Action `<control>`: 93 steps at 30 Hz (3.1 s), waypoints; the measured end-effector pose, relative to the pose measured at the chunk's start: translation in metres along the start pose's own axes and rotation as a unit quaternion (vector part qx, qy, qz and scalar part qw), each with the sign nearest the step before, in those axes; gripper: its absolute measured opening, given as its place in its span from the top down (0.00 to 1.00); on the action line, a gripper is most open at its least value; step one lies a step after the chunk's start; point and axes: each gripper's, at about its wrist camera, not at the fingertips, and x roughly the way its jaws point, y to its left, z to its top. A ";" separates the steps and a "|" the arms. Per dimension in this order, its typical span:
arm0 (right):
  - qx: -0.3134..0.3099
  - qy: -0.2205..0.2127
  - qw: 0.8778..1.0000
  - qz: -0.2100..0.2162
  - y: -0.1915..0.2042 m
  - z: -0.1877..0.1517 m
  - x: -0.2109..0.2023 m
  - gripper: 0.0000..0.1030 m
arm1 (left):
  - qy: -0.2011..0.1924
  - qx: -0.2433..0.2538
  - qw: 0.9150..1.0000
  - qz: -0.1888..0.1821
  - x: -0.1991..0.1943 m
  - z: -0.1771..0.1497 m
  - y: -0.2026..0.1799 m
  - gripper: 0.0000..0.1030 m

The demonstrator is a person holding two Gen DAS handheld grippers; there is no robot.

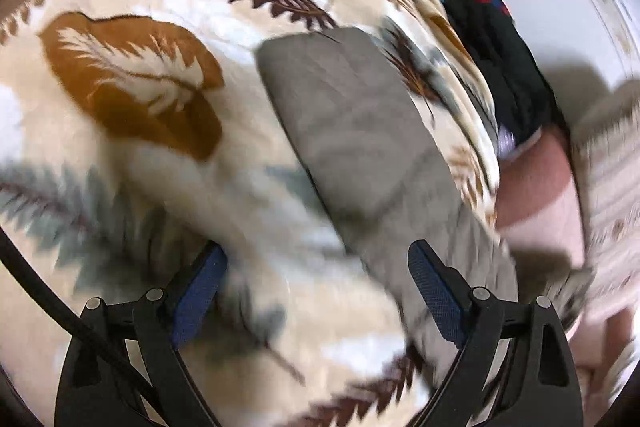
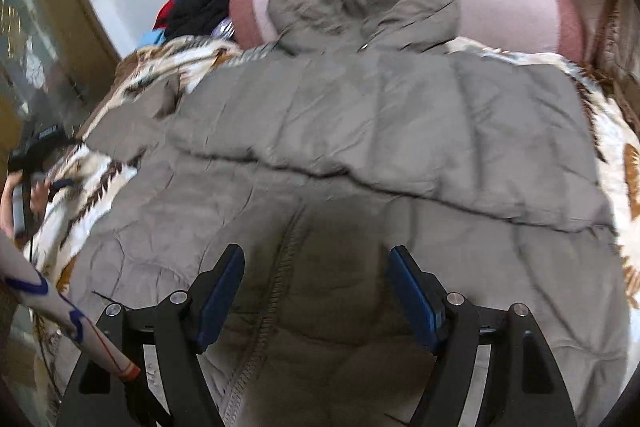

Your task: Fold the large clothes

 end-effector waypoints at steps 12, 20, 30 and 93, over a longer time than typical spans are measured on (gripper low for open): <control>-0.018 0.017 1.000 -0.015 0.001 -0.011 0.026 0.19 | -0.026 -0.044 0.996 -0.073 -0.009 0.016 0.009 0.01; -0.027 0.014 1.000 -0.008 0.003 -0.014 0.031 0.11 | -0.026 0.030 0.994 -0.105 -0.021 0.018 -0.011 0.01; -0.032 0.017 0.999 -0.005 0.005 -0.014 0.035 0.07 | 0.023 0.006 0.989 -0.147 0.042 0.037 -0.013 0.01; 0.106 -0.041 0.993 -0.028 -0.055 0.047 -0.040 0.08 | -0.018 0.437 0.899 -0.035 -0.106 -0.321 -0.106 0.25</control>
